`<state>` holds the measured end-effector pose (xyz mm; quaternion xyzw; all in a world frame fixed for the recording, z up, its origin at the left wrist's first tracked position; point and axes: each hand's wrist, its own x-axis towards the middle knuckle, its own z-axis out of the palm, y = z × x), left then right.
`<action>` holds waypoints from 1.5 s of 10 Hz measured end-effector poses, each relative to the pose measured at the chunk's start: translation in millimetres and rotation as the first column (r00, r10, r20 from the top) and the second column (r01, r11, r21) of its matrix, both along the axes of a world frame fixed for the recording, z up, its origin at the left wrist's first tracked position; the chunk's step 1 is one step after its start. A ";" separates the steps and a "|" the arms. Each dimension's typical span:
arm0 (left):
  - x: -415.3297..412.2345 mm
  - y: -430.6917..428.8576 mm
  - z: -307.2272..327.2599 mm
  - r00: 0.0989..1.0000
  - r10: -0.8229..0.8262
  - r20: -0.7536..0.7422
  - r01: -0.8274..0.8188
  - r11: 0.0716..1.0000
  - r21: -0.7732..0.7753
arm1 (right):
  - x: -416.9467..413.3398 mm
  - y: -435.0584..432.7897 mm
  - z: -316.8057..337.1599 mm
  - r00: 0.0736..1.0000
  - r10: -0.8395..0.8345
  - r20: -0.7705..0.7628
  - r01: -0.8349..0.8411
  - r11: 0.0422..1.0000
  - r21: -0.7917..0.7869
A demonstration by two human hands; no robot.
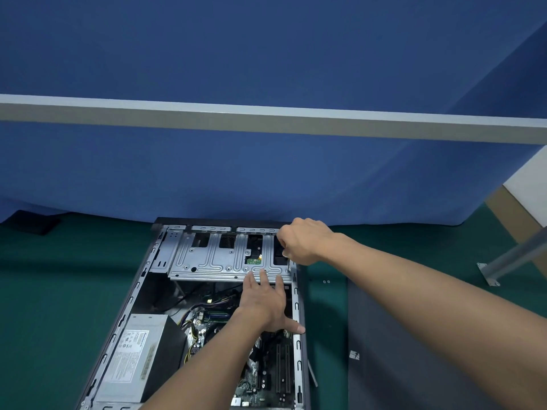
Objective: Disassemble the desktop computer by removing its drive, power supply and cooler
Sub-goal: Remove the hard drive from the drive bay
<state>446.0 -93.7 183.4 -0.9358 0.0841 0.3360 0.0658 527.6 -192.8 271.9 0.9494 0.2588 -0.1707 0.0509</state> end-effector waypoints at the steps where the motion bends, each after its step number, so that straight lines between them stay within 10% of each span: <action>1: -0.2 0.3 -1.0 1.000 0.001 0.000 -0.001 1.000 -0.001 | -1.1 -0.8 3.9 0.995 0.025 -0.096 -0.020 0.999 0.050; 15: -0.9 0.4 -3.5 1.000 0.006 0.014 -0.006 1.000 -0.004 | -1.3 -5.5 -4.8 0.992 -0.121 0.028 0.122 0.992 -0.026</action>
